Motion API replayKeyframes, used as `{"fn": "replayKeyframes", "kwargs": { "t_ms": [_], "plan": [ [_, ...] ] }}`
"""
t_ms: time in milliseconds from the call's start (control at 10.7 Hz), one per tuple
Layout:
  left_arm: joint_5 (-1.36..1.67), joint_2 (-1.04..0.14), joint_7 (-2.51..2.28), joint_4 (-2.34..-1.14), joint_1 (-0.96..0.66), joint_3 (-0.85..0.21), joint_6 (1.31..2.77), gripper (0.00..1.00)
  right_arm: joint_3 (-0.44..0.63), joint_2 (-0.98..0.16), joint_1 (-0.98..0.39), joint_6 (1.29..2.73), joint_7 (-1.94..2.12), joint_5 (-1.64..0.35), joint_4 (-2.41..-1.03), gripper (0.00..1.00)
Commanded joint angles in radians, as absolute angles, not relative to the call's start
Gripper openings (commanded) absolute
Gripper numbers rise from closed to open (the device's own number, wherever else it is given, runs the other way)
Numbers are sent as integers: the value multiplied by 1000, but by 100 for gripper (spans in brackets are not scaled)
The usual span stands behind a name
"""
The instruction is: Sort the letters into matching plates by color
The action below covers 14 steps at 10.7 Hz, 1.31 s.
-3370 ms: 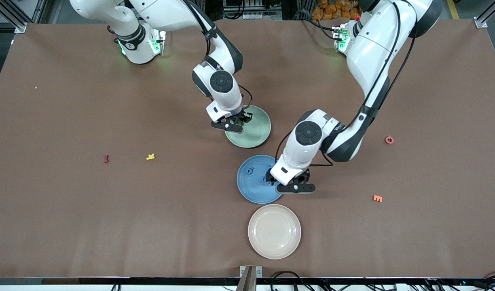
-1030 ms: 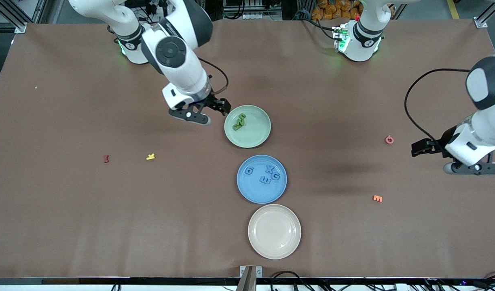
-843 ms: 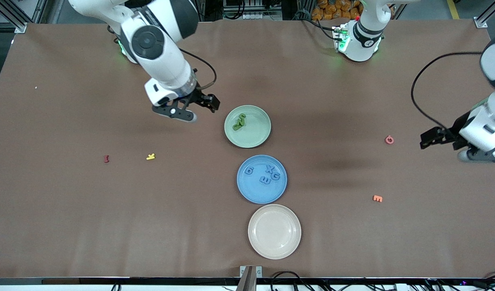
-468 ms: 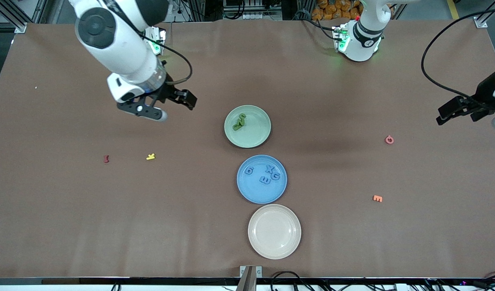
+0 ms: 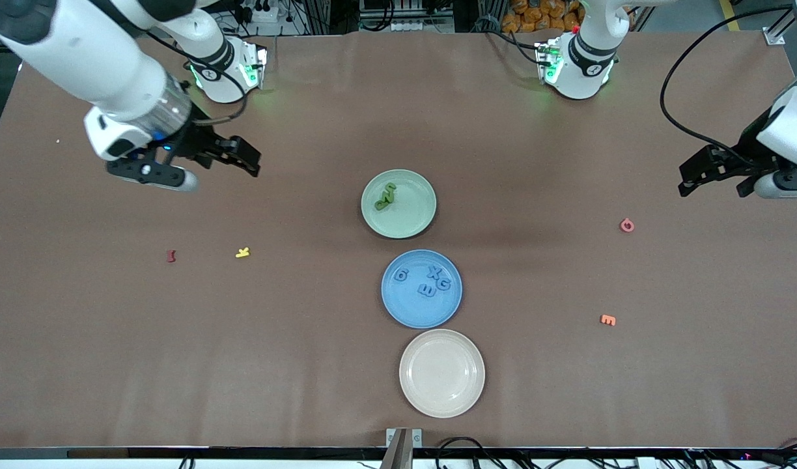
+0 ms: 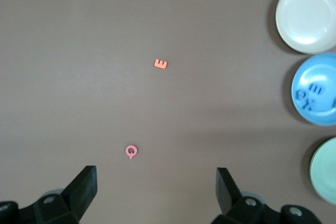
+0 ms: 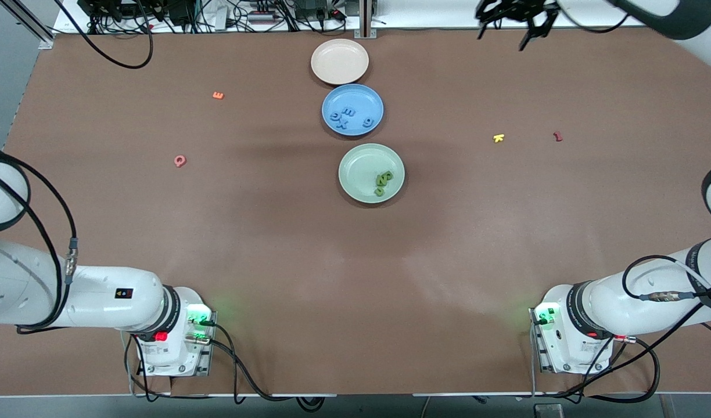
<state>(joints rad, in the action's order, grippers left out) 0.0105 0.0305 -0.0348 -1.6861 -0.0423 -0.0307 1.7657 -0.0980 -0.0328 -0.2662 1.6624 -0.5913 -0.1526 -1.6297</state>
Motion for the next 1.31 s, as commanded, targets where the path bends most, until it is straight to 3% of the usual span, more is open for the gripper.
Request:
{"fn": "replayKeyframes", "kwargs": {
  "t_ms": [0, 374, 1217],
  "plan": [
    [2, 12, 104, -1649, -12, -40, 1763, 100, -118, 26, -155, 1617, -395, -146, -1635, 100],
    [2, 52, 103, -1646, -9, -32, 1702, 100, -100, 51, -66, 1594, -220, -94, -1632, 100],
    [0, 58, 56, -1583, -3, -38, 1516, 100, -2, 72, -46, 1562, 11, 15, -1623, 100]
  ]
}}
